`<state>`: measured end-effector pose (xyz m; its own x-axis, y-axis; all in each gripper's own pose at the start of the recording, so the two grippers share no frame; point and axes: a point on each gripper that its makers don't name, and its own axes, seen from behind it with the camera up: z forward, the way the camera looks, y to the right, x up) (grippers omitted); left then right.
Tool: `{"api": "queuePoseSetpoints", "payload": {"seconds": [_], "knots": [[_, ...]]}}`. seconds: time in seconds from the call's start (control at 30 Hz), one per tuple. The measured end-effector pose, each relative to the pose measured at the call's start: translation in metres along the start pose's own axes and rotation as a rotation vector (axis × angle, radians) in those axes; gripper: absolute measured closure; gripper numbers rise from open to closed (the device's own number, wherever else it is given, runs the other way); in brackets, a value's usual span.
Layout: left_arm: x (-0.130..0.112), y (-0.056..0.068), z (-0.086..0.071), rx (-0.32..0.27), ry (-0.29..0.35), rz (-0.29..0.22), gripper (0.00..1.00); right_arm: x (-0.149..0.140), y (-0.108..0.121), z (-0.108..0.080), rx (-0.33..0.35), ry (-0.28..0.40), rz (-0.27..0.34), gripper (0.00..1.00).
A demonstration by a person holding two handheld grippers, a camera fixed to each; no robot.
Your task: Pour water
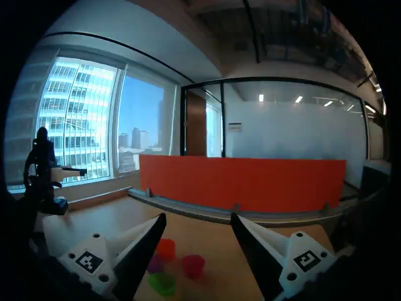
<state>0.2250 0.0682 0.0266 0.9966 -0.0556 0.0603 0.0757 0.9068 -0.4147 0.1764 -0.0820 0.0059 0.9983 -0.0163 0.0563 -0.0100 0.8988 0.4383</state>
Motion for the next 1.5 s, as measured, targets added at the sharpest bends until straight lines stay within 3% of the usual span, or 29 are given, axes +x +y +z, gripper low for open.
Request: {"api": "queuePoseSetpoints", "payload": {"seconds": [0.2,0.67,1.5], "knots": [[-0.003,0.007,0.000,-0.043,-0.014,0.005,0.10,0.005,-0.018,0.000,0.079,-0.002,-0.012,0.01],[-0.008,0.021,-0.006,-0.109,-0.040,0.042,0.10,0.001,-0.033,0.000,0.143,-0.056,-0.058,0.01],[-0.067,0.028,-0.010,-0.171,-0.176,0.092,0.10,-0.046,-0.035,-0.007,0.211,-0.211,-0.109,0.01]]}}
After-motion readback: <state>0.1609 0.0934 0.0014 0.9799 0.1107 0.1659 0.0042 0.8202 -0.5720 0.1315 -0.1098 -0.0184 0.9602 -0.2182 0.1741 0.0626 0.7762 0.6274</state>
